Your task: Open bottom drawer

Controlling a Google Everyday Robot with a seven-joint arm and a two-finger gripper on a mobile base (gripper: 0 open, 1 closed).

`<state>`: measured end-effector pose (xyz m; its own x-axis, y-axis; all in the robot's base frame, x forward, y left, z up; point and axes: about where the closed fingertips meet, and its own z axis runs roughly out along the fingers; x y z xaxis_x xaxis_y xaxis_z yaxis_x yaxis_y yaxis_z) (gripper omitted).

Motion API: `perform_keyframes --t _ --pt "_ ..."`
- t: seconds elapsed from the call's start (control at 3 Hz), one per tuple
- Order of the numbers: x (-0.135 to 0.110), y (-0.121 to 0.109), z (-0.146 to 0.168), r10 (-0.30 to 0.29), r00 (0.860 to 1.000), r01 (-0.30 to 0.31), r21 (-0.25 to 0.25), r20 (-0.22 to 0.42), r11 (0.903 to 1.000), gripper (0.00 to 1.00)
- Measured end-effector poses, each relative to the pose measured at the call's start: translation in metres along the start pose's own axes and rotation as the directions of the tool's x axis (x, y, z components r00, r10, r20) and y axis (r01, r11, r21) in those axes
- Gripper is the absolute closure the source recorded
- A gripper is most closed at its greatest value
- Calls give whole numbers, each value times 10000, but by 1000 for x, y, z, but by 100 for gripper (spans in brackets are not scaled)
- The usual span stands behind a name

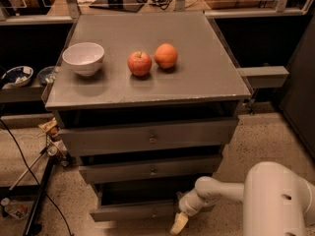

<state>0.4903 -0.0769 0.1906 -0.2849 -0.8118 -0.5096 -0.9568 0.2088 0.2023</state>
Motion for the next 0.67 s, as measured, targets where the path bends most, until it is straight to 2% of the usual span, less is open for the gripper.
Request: perform_keyframes --t 0.33,0.67 --pt "0 0 0 0 10000 0 0 0 10000 19" --pt "0 0 0 0 10000 0 -1 0 10000 42"
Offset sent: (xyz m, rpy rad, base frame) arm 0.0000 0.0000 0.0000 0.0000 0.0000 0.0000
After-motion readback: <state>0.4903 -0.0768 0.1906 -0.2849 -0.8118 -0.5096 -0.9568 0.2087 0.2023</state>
